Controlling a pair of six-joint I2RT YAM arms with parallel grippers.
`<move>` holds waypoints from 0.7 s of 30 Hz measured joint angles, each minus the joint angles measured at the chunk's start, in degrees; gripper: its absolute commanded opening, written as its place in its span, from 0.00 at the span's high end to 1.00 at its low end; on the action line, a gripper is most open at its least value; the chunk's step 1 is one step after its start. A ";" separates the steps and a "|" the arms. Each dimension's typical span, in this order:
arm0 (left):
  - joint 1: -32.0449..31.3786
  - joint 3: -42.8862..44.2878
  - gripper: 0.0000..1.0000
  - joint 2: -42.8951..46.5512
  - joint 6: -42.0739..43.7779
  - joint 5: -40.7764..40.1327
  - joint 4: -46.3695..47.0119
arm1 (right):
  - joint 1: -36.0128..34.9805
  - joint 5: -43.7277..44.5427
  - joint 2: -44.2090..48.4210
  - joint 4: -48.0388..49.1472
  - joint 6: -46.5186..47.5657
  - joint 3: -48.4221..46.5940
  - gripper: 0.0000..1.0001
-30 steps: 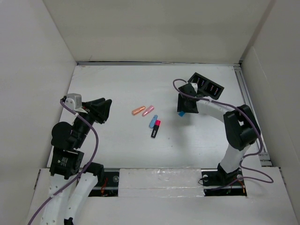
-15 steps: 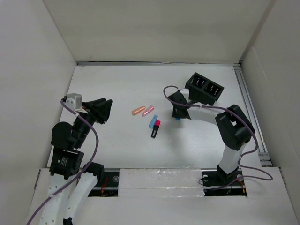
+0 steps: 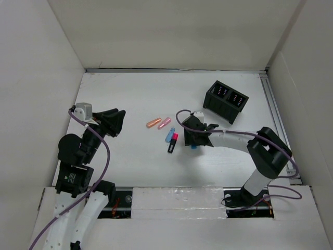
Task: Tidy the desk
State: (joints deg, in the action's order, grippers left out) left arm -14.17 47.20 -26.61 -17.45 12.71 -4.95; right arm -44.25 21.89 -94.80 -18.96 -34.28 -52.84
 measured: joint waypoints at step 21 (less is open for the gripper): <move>0.00 0.00 0.67 -0.76 0.02 -0.31 0.00 | 4.61 -1.62 -8.22 3.74 7.63 -9.60 0.93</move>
State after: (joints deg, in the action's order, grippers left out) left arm -14.17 47.20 -27.38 -17.43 12.40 -4.95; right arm -39.64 20.27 -103.02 -15.22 -26.65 -62.43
